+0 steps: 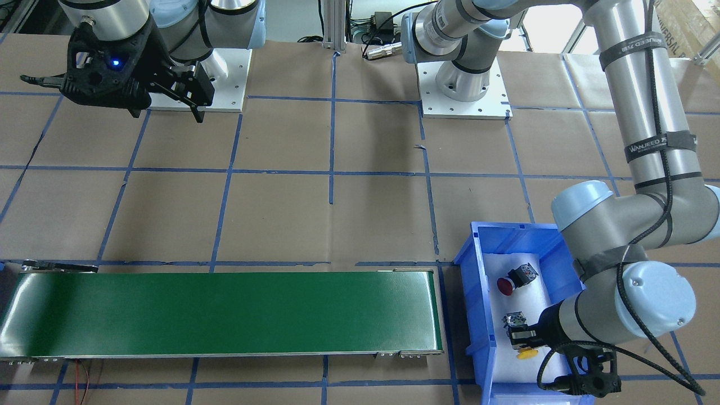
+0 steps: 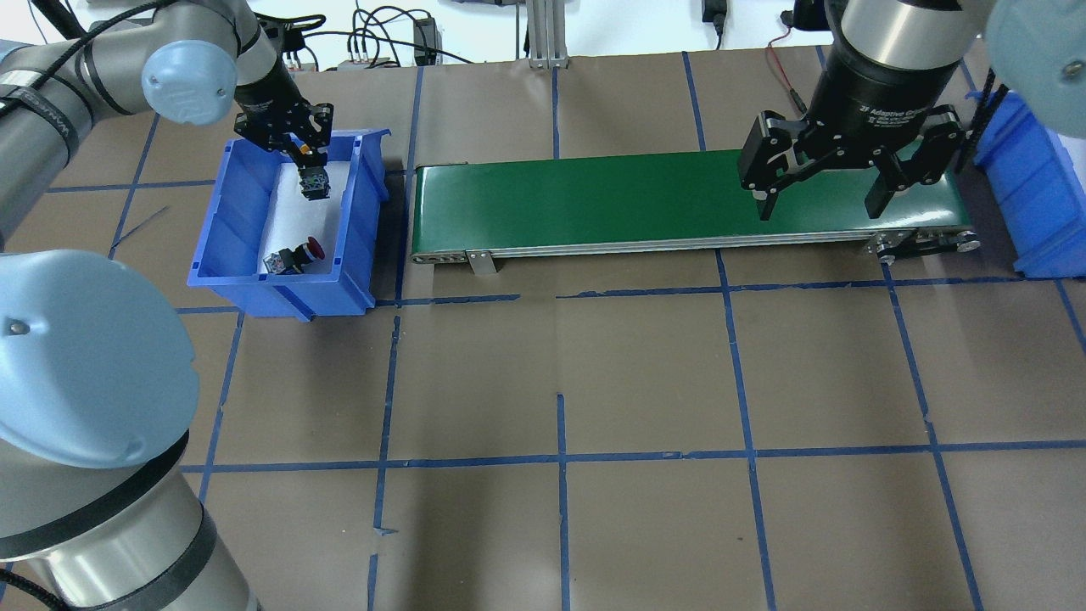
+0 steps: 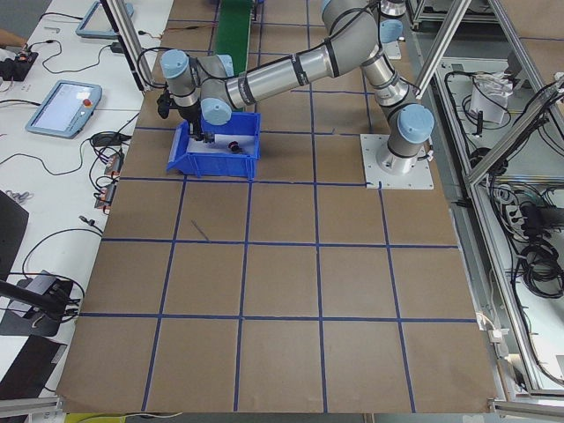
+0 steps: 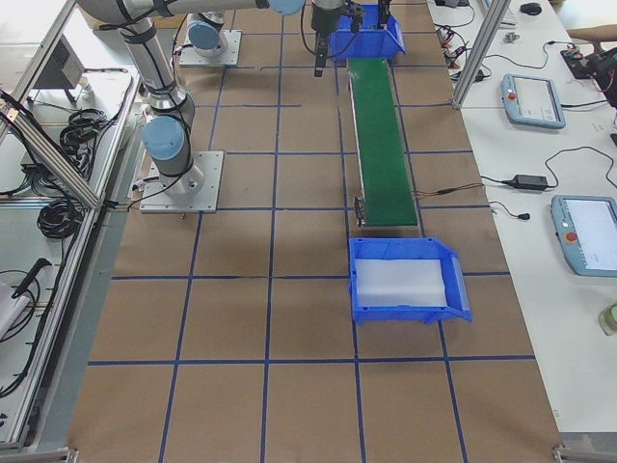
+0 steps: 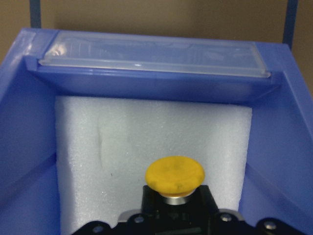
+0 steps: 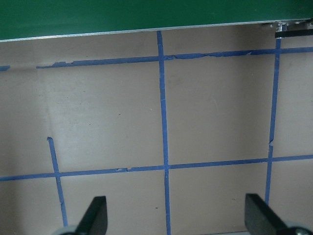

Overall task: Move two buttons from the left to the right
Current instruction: 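Carry the yellow button to the conveyor's near end and release it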

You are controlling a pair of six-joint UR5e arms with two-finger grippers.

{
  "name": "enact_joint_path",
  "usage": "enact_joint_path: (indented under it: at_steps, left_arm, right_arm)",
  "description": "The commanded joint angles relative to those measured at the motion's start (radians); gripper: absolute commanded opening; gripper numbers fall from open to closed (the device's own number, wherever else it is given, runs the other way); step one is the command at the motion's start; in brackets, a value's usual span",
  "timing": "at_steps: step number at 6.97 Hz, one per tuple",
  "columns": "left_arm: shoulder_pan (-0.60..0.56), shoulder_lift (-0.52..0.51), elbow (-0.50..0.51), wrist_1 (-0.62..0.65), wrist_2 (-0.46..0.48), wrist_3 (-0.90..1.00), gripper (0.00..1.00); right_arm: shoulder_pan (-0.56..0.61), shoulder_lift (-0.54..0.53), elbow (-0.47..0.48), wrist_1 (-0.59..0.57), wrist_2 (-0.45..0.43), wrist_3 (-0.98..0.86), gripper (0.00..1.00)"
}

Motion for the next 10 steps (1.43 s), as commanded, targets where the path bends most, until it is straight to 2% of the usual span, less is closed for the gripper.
enact_joint_path:
  at_steps: [1, 2, 4, 6, 8, 10]
  left_arm:
    - [-0.014, 0.166, -0.003, -0.103, -0.001, -0.009, 0.18]
    - [-0.019, 0.232, -0.003, -0.141, -0.001, -0.015, 0.18]
    - [-0.068, 0.256, -0.006, -0.142, -0.018, -0.064, 0.18]
    - [-0.152, 0.225, -0.004, -0.07, -0.005, -0.153, 0.19]
    - [-0.232, 0.155, -0.01, 0.031, -0.001, -0.251, 0.19]
    - [-0.309, 0.087, -0.013, 0.073, 0.002, -0.345, 0.19]
  right_arm:
    - [0.0, 0.0, 0.0, 0.0, 0.0, -0.002, 1.0]
    - [0.0, 0.0, 0.0, 0.0, 0.0, -0.002, 1.0]
    - [0.0, 0.0, 0.0, 0.0, 0.0, -0.003, 1.0]
    - [0.0, 0.0, 0.0, 0.0, 0.0, -0.005, 1.0]
    - [0.0, 0.0, 0.0, 0.0, 0.0, -0.005, 1.0]
    - [0.0, 0.0, 0.0, 0.0, 0.0, -0.006, 1.0]
